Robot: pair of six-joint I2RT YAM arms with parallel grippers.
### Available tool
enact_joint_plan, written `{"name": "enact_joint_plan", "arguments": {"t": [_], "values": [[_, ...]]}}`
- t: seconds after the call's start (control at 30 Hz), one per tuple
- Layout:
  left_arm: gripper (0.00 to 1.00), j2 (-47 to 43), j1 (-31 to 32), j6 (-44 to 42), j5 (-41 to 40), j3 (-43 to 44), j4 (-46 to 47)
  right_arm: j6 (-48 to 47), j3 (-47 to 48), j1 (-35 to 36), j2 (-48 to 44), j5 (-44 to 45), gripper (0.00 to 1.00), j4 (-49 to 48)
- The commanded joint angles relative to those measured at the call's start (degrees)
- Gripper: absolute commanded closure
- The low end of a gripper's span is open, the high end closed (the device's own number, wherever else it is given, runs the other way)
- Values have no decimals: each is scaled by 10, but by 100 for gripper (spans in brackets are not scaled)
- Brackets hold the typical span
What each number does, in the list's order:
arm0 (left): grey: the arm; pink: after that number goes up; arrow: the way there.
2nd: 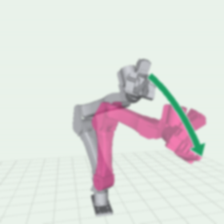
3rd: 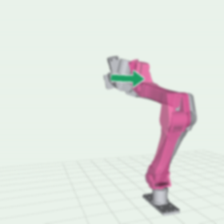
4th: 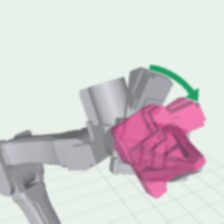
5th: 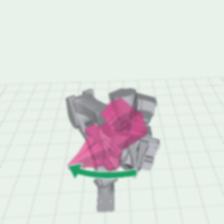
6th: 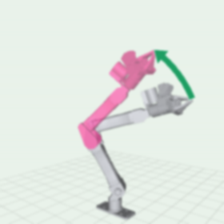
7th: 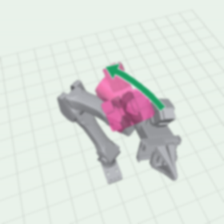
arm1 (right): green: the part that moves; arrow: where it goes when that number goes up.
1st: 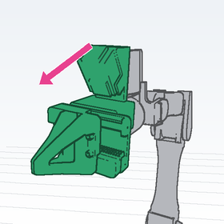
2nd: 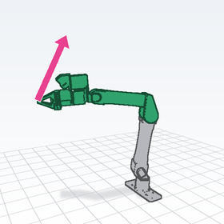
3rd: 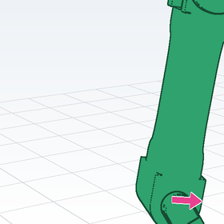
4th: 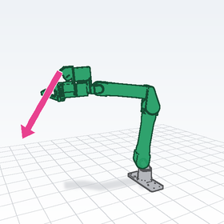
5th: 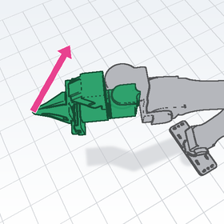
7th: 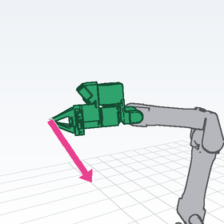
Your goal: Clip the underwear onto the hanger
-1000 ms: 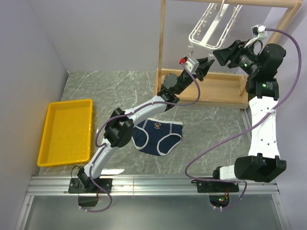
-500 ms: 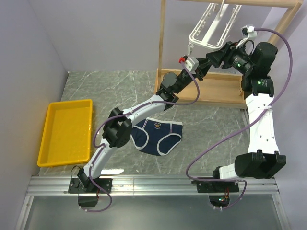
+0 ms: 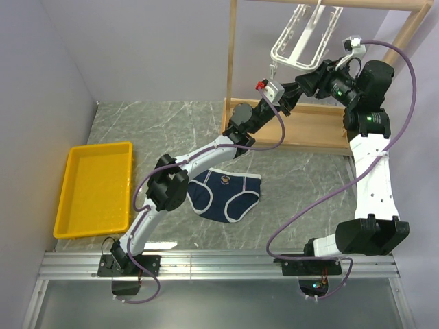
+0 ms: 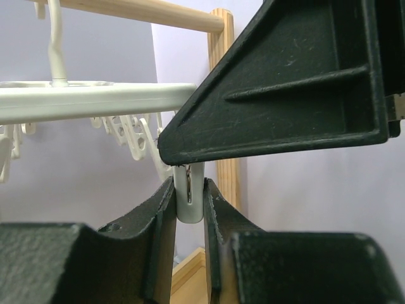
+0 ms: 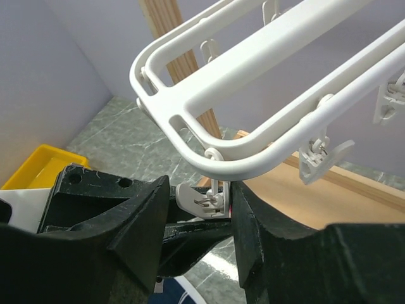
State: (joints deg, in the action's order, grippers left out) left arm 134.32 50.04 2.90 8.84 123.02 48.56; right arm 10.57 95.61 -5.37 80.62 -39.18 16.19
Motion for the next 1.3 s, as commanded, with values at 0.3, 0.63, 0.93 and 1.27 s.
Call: {"name": "enact_joint_plan", "arguments": {"t": [0.3, 0.63, 0.93, 1.27], "values": [[84, -39, 1, 15, 13, 4, 15, 9, 20, 6, 3, 36, 52, 4], [54, -59, 1, 15, 14, -25, 14, 18, 30, 6, 2, 29, 100, 1], [37, -172, -26, 39, 71, -149, -66, 18, 45, 5, 5, 20, 100, 3], [1, -338, -109, -120, 334, -333, -478, 13, 65, 2, 15, 13, 100, 22]]}}
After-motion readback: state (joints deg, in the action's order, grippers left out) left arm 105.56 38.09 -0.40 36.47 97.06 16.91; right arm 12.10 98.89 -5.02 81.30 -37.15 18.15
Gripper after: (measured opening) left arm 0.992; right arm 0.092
